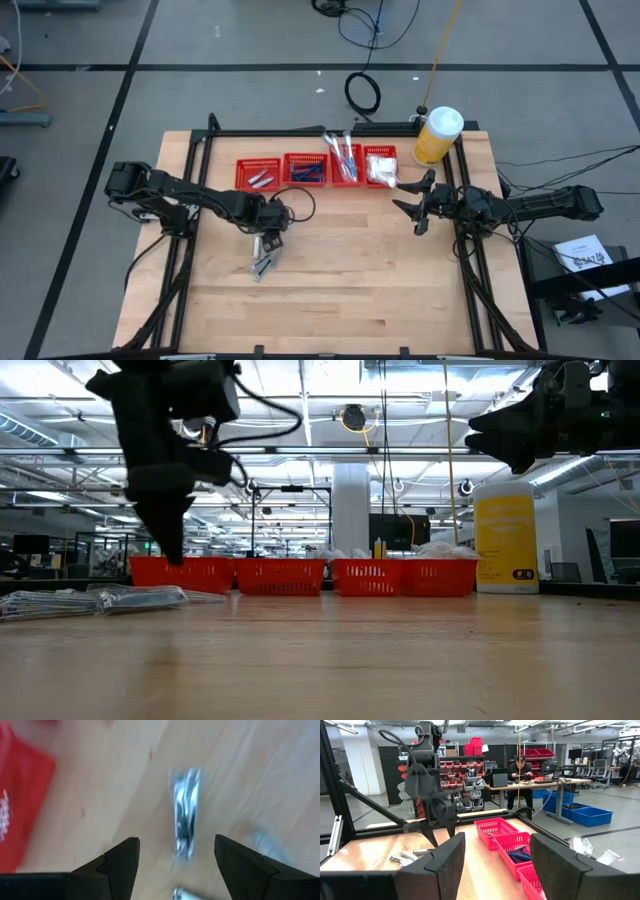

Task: Pick & Place Travel size toiletries
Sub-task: Put the nail cutter into the horizontal left red bin

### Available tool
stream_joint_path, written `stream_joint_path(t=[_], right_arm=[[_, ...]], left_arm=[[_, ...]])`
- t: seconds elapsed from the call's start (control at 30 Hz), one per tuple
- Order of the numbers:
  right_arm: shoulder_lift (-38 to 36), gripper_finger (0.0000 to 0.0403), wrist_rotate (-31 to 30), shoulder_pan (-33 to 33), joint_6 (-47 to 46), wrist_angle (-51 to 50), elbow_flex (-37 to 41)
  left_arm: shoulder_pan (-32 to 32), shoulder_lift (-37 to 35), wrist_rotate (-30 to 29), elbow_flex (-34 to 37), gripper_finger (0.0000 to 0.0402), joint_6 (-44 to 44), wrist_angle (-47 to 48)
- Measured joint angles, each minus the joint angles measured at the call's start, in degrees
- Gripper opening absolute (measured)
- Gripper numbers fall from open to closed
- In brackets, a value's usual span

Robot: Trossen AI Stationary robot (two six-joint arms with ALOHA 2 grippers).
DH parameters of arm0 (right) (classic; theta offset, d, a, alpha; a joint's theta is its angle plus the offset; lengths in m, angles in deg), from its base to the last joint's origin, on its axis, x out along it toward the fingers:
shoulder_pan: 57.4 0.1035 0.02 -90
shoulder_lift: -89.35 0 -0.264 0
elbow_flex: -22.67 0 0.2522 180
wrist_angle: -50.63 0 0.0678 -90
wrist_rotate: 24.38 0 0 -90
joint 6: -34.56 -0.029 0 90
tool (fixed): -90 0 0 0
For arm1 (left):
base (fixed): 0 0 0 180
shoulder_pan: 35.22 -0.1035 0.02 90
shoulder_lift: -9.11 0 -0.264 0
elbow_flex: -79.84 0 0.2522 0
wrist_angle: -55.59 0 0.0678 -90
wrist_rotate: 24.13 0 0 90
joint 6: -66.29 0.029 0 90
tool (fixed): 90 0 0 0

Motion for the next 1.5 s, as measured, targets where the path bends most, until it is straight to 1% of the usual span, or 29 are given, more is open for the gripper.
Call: stream_joint_path(t=[0.17,0.37,0.47,0.53,0.63,0.77,1.03,1.1,1.17,1.33,1.5], right_arm=[[0.0,0.0212,0.0,0.0,0.0,-0.3,0.0],[0.0,0.0212,0.0,0.0,0.3,-0.6,0.0],[0.0,0.0212,0.0,0.0,0.5,-0.6,0.0],[0.3,0.0212,0.0,0.0,0.5,-0.6,0.0],[0.5,0.0212,0.0,0.0,0.4,-0.4,0.0],[0.6,0.0212,0.0,0.0,0.3,-0.4,0.0],[0.6,0.0212,0.0,0.0,0.3,-0.4,0.0],[0.6,0.0212,0.0,0.0,0.3,-0.4,0.0],[0.6,0.0212,0.0,0.0,0.3,-0.4,0.0],[0.6,0.0212,0.0,0.0,0.3,-0.4,0.0],[0.6,0.0212,0.0,0.0,0.3,-0.4,0.0]], left_arm=[[0.3,0.0,-0.9,0.2,0.0253,6.1,-5.4],[-0.9,0.8,-0.9,0.5,0.0253,7.7,-5.6],[-1.5,2.7,-0.7,0.5,0.0253,9.6,-6.8],[-1.7,4.5,0.2,0.5,0.0253,10.4,-7.6],[-2.1,7.9,3.8,0.5,0.0253,12.0,-8.7],[-2.2,11.1,4.1,0.2,0.0252,12.8,-9.0],[-2.5,11.2,6.6,0.4,0.0248,12.0,-8.6],[-2.5,11.2,7.4,0.4,0.0235,12.0,-8.7],[-2.5,11.3,7.9,0.4,0.0214,12.3,-8.8],[-2.8,11.3,9.0,0.5,0.0134,12.2,-9.0],[-2.8,11.3,8.6,0.4,0.0055,12.8,-10.2]])
